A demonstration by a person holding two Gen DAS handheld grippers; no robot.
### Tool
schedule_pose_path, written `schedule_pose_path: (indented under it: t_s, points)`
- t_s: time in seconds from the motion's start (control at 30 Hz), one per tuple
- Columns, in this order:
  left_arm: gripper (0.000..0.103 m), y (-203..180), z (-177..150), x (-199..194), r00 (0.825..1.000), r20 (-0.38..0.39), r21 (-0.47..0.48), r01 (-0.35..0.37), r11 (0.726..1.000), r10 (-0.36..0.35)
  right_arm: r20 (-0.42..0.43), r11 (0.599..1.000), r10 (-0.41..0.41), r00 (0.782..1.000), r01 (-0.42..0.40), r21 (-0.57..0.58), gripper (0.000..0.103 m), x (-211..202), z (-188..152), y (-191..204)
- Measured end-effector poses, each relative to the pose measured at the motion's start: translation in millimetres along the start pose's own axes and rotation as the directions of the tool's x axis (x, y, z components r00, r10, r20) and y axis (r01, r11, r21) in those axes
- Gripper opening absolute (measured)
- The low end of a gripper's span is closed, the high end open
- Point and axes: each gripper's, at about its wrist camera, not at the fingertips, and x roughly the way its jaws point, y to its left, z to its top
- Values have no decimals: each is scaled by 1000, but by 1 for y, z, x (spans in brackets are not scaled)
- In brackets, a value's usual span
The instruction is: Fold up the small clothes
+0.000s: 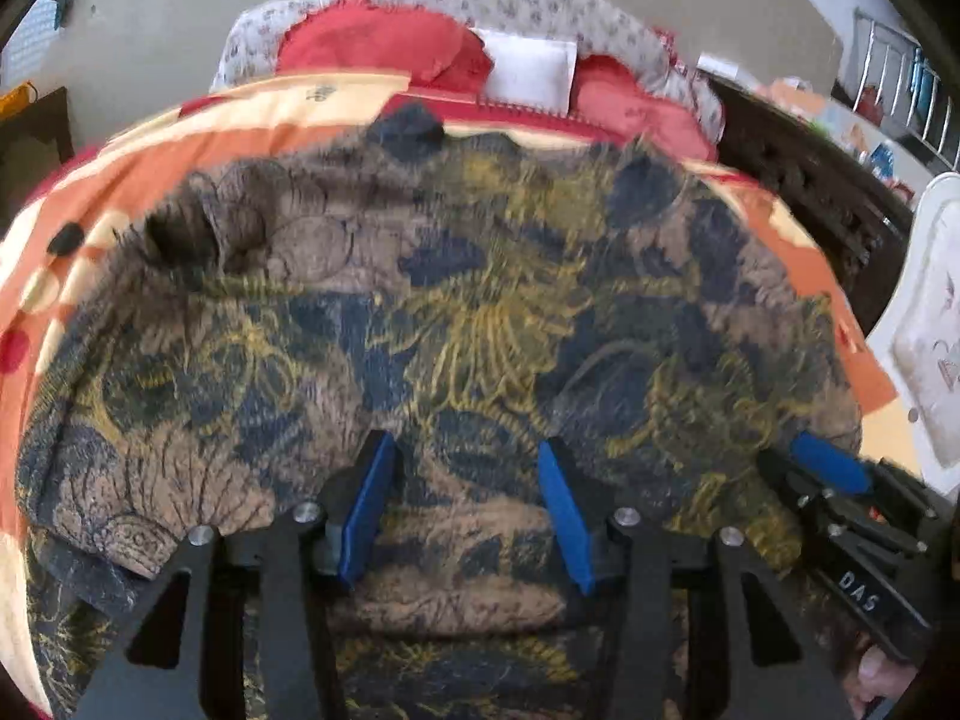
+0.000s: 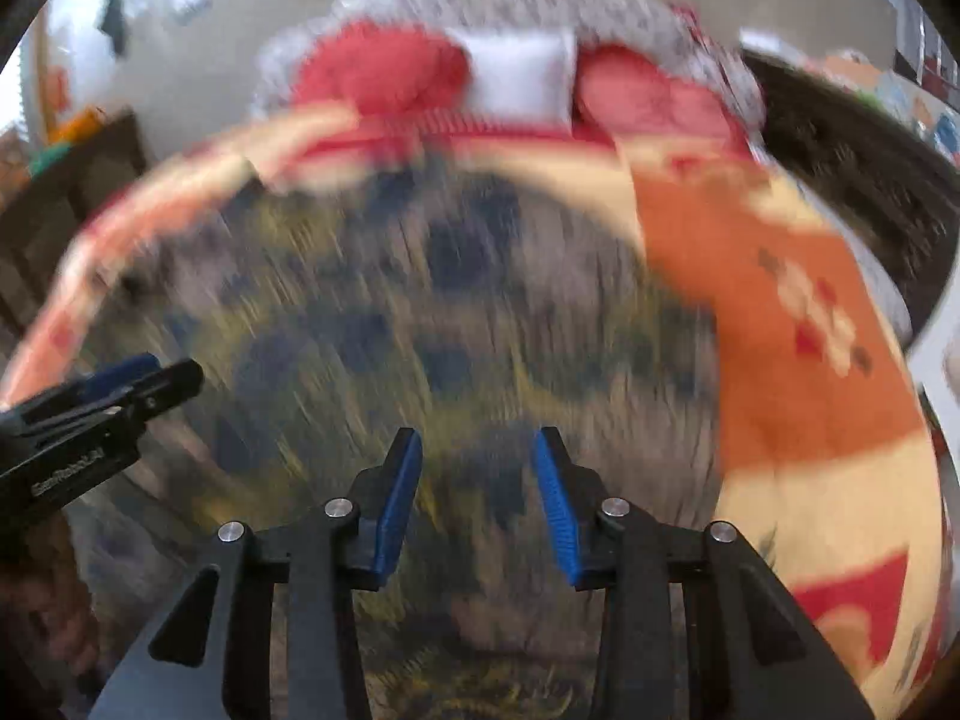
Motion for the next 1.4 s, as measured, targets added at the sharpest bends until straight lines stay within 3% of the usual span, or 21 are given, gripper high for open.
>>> schedule_pose_path:
  t_s: [0.1,0.17,0.23,0.3,0.37,0.4,0.5,0.63,0.7,0.73,0.87,1.0,1.2,1.27,1.33,1.4]
  points:
    - [61,3,2,5,1000,-6,-11,24,1000,-24,17,1000,12,1000,-12,19,29,1,0,-4]
    - [71,-2,5,8,999,-22,22,28,999,-28,13,1000,9,1000,-9,11,31,3,1,-2]
    - [70,-5,10,1,998,-65,50,14,999,-11,13,1000,11,1000,-11,11,32,6,2,-5]
    - [70,3,13,-22,996,-75,12,45,999,-44,-1,999,43,999,-43,23,32,5,4,-9]
    - [72,23,13,-65,996,-21,-34,88,996,-89,-58,999,43,997,-43,4,29,-10,10,-10]
    - [75,31,10,-83,996,-1,-34,87,996,-88,-46,1000,25,999,-26,-3,29,-22,9,-9]
    - [78,60,-12,-129,998,16,-40,61,997,-60,39,999,-4,999,6,-31,32,-71,-13,-11]
    - [78,97,-60,-165,996,-48,-77,69,995,-73,-50,1000,19,999,-20,-18,32,-76,-57,-11]
    - [78,109,-84,-178,994,-90,-77,55,996,-61,-110,997,-12,994,4,-78,32,-64,-81,-5]
    - [78,113,-95,-182,993,-103,-80,45,996,-53,-28,992,-29,999,26,-125,33,-71,-89,0]
    - [78,136,-148,-196,985,-164,-125,31,992,-52,2,987,-48,999,47,-155,34,-72,-94,2]
    - [79,141,-185,-213,982,-150,-120,99,988,-117,47,982,-68,997,75,-174,34,-75,-99,5]
    - [82,138,-203,-220,949,-167,-133,247,960,-267,61,981,-71,996,81,-178,35,-75,-103,5]
    - [81,144,-207,-222,925,-174,-165,310,936,-337,63,982,-66,996,76,-174,35,-75,-102,5]
    - [69,147,-213,-226,899,-195,-187,358,915,-391,64,983,-57,996,67,-168,35,-76,-103,3]
    - [64,149,-220,-239,896,-186,-169,375,911,-403,66,984,-54,996,64,-169,35,-76,-103,3]
